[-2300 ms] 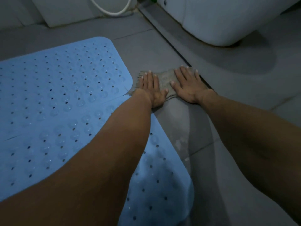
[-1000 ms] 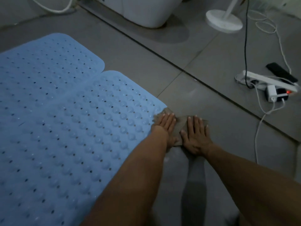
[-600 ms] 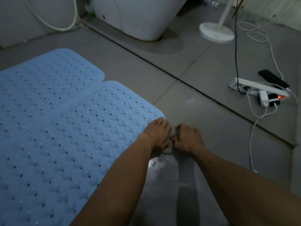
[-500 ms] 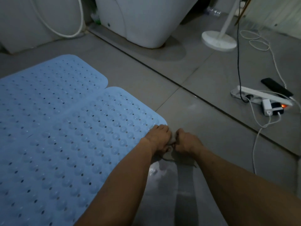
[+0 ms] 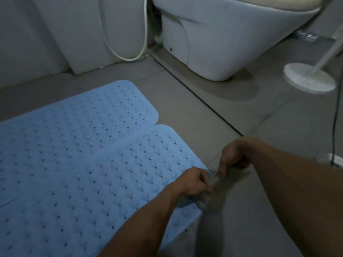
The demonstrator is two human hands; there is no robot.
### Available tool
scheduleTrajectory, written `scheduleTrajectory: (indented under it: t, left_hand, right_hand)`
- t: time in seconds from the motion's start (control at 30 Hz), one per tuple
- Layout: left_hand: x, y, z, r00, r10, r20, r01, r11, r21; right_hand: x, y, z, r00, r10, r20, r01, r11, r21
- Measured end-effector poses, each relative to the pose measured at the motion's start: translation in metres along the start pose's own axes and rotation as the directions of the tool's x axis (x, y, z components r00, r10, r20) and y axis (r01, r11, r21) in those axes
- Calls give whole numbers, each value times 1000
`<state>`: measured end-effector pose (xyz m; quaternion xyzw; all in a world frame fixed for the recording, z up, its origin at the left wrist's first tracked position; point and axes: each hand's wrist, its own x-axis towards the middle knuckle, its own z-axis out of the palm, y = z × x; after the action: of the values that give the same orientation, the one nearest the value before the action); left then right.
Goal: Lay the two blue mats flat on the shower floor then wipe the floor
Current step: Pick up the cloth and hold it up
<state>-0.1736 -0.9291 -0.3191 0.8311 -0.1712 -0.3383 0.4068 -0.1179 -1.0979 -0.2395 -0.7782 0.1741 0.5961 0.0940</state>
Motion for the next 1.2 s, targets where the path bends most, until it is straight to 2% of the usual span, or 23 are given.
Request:
scheduleTrajectory:
  t: [0.1, 0.27, 0.47, 0.9, 1.03, 1.2]
  left_hand:
    - [-28, 27, -59, 991, -15, -135, 14, 1000, -12]
    - [-96, 100, -172, 966, -43, -254, 99, 972, 211]
    - [-170, 196, -282, 949, -105, -296, 190, 943, 275]
    - [-297, 400, -457, 945, -35, -325, 138, 944, 299]
    - [-328, 444, -507, 926, -61, -373, 173, 946, 275]
    - [-348, 486, -547, 881, -123, -457, 278, 916, 288]
  right_hand:
    - [-41, -17, -21, 993, -107, -52, 109, 994, 30]
    - [-159, -61, -61, 919, -334, -210, 333, 942, -40]
    - [-301, -84, -103, 827, -477, -297, 482, 874, -62]
    - [-580, -120, -222, 814, -504, -291, 504, 860, -81]
    - [-653, -140, -256, 810, -520, -273, 507, 853, -120]
    - [-688, -162, -300, 760, -600, -250, 574, 800, -176]
